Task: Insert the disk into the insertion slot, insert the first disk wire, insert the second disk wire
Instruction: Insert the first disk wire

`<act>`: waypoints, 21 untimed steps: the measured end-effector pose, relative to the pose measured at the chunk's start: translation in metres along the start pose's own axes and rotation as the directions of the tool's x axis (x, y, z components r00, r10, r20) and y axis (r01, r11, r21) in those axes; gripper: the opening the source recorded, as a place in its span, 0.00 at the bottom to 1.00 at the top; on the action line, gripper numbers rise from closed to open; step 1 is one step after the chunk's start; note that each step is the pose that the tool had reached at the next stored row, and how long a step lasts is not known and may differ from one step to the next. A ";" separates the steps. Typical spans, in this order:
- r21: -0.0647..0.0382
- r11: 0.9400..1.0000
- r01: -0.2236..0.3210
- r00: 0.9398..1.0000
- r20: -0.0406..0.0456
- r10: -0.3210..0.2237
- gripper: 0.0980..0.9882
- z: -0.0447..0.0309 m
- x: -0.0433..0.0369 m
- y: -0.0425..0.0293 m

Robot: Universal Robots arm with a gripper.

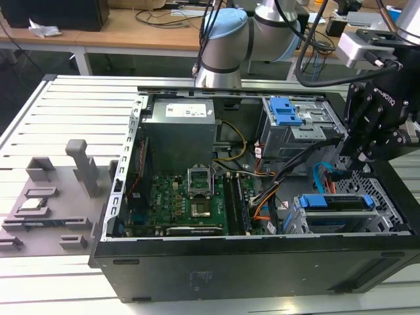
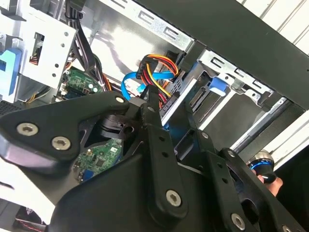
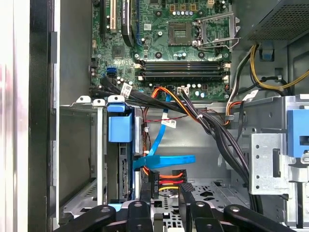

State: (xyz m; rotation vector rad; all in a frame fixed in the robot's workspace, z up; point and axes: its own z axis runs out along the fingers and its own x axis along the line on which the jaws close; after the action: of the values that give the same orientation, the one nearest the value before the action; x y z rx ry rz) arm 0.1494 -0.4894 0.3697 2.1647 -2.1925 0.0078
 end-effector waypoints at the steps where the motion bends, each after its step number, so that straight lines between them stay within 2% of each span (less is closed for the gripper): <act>1: 0.000 1.000 0.000 1.000 0.000 0.000 0.30 0.0004 0.0000 0.0000; 9: 0.000 1.000 0.000 1.000 0.000 0.000 0.30 0.0075 -0.0003 0.0000; 13: 0.000 1.000 0.000 1.000 0.000 0.000 0.30 0.0156 -0.0007 -0.0003; 17: 0.000 1.000 0.000 1.000 -0.006 0.000 0.30 0.0167 0.0006 0.0016; 21: 0.000 1.000 0.000 1.000 -0.008 0.000 0.30 0.0174 0.0048 0.0029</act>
State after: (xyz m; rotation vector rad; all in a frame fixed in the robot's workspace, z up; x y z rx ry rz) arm 0.1458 -0.4950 0.3527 2.1604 -2.1888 0.0167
